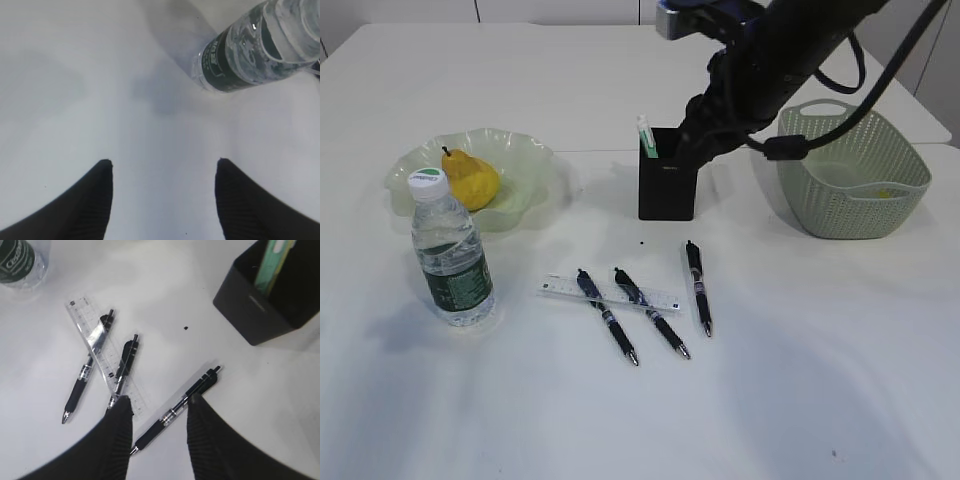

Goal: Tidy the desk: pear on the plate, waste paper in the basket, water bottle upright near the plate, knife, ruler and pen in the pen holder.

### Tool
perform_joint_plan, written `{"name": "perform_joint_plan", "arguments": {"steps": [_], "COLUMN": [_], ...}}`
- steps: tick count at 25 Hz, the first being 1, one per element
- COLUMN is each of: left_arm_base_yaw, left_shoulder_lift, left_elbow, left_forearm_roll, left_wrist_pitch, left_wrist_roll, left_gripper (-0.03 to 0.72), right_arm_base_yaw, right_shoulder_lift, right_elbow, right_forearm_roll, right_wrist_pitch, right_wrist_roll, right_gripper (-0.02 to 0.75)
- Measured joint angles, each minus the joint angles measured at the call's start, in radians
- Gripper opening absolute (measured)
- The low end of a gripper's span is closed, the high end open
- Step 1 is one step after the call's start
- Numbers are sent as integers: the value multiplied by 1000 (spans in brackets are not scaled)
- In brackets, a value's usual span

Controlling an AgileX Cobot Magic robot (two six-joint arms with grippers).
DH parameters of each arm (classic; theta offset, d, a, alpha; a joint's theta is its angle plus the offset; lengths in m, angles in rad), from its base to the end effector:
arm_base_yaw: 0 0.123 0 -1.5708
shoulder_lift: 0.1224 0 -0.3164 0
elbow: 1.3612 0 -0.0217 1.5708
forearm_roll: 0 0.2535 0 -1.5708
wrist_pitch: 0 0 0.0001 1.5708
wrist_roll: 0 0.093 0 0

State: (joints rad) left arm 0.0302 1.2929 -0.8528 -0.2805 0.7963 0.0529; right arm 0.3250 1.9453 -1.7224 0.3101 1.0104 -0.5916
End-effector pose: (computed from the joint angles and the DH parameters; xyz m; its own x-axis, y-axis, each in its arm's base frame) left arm 0.2357 -0.0113 0.2859 -0.9021 -0.1698 -0.3968 -0.0771 0.9679 -0.2391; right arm 0.4128 0.1645 0.3073 -0.6092 -0.6236 -0.4898 -0.7285 0.6841 0.0352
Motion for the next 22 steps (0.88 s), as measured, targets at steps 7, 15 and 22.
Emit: {"name": "perform_joint_plan", "arguments": {"steps": [7,15,22], "left_arm_base_yaw": [0,0,0], "left_shoulder_lift": [0,0,0], "left_elbow": [0,0,0], "left_forearm_roll": [0,0,0], "left_wrist_pitch": [0,-2,-23], "left_wrist_roll": [0,0,0], "left_gripper": [456,456,456], "right_arm_base_yaw": [147,183,183], "right_shoulder_lift": [0,19,77], "right_elbow": [0,0,0], "right_forearm_roll": [-197,-293,-319], "right_wrist_pitch": [25,39,106], "right_wrist_roll": [94,113,105], "right_gripper": [282,282,282]}}
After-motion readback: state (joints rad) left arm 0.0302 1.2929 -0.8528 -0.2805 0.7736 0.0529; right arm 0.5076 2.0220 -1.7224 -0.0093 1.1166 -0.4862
